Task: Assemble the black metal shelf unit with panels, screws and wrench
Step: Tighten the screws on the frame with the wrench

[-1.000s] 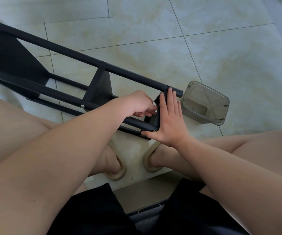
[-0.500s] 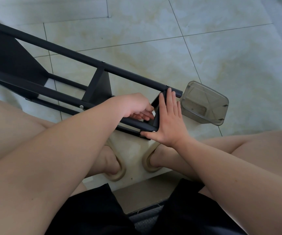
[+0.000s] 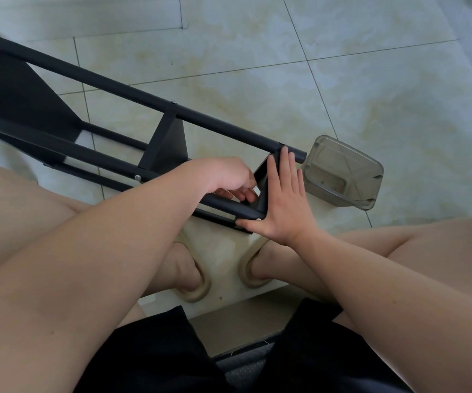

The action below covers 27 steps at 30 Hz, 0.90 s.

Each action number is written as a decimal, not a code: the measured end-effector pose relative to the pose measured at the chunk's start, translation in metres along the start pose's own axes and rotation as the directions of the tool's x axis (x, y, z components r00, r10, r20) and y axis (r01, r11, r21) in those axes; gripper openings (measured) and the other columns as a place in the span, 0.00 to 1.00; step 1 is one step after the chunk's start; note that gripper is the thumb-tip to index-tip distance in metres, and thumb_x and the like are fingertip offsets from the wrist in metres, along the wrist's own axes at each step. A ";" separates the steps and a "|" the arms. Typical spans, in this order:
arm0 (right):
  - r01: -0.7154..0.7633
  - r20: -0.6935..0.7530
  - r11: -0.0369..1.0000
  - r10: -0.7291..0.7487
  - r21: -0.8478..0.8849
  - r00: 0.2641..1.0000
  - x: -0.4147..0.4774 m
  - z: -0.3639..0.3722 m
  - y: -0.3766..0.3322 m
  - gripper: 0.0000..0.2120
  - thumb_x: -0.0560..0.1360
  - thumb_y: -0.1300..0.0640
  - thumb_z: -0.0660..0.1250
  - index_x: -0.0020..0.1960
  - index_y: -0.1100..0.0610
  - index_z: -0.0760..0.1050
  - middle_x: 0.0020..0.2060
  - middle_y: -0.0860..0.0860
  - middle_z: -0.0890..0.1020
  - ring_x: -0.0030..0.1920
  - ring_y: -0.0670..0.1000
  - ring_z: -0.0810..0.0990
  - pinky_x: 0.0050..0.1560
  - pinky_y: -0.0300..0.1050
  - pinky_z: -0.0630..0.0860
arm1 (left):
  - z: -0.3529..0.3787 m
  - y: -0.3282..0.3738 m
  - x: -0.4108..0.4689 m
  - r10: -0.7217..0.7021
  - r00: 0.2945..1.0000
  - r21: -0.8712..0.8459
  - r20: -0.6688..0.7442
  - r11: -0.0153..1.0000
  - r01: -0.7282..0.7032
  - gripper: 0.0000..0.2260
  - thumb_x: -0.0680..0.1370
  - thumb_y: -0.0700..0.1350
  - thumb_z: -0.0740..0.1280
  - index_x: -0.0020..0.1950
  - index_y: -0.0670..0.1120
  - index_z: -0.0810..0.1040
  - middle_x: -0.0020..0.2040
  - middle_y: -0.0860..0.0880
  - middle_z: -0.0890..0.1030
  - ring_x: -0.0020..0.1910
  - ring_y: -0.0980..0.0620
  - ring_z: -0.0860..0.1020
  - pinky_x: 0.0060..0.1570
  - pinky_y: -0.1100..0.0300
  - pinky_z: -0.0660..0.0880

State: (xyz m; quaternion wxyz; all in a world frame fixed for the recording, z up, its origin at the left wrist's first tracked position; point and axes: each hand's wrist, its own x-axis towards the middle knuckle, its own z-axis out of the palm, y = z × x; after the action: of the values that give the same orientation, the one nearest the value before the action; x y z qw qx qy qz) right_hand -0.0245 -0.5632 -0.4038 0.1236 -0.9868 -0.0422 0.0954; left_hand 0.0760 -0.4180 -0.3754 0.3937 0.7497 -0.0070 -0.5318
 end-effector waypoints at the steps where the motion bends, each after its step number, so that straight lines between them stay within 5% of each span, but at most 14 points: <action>1: -0.001 0.001 1.000 0.001 -0.001 1.000 0.000 0.000 0.000 0.65 0.61 0.21 0.59 0.82 0.62 0.43 0.81 0.61 0.39 0.81 0.60 0.36 0.79 0.60 0.41 | -0.001 0.000 0.000 0.007 1.000 0.015 0.005 1.000 -0.007 0.09 0.84 0.43 0.59 0.47 0.49 0.75 0.38 0.54 0.84 0.41 0.56 0.80 0.38 0.60 0.71; 8: 0.001 0.002 1.000 -0.001 0.000 1.000 0.000 0.000 0.000 0.65 0.61 0.21 0.59 0.82 0.62 0.43 0.81 0.61 0.39 0.81 0.60 0.36 0.79 0.59 0.40 | -0.003 -0.006 0.002 0.039 0.998 0.120 0.049 0.992 -0.045 0.12 0.84 0.40 0.59 0.43 0.49 0.75 0.38 0.53 0.83 0.39 0.56 0.78 0.38 0.61 0.71; 17: 0.004 -0.005 1.000 -0.004 0.013 1.000 -0.001 -0.001 0.000 0.65 0.61 0.22 0.60 0.82 0.62 0.43 0.81 0.61 0.40 0.81 0.60 0.36 0.80 0.59 0.41 | -0.008 -0.007 -0.001 0.094 0.990 0.301 0.106 0.946 -0.122 0.08 0.83 0.39 0.61 0.49 0.46 0.79 0.42 0.54 0.82 0.40 0.57 0.78 0.41 0.65 0.71; 22: 0.000 -0.006 1.000 0.000 0.016 1.000 0.000 -0.001 0.000 0.65 0.61 0.21 0.60 0.82 0.62 0.42 0.81 0.61 0.39 0.80 0.59 0.35 0.80 0.59 0.41 | -0.009 -0.006 -0.001 0.109 0.987 0.513 0.121 0.844 -0.156 0.06 0.83 0.43 0.63 0.49 0.50 0.78 0.42 0.57 0.77 0.41 0.57 0.73 0.40 0.63 0.66; 27: -0.001 -0.012 1.000 0.002 0.018 1.000 -0.001 0.000 0.000 0.65 0.61 0.22 0.61 0.82 0.62 0.43 0.81 0.61 0.40 0.81 0.59 0.36 0.80 0.60 0.42 | -0.009 -0.003 -0.002 0.070 0.985 0.633 0.160 0.758 -0.156 0.07 0.83 0.46 0.62 0.58 0.50 0.78 0.47 0.55 0.74 0.51 0.51 0.72 0.53 0.58 0.67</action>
State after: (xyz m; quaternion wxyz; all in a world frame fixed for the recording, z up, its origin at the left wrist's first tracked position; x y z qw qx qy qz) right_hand -0.0252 -0.5633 -0.4037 0.1327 -0.9863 -0.0399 0.0901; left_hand 0.0805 -0.4096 -0.3745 0.1431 0.8021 -0.2589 -0.5187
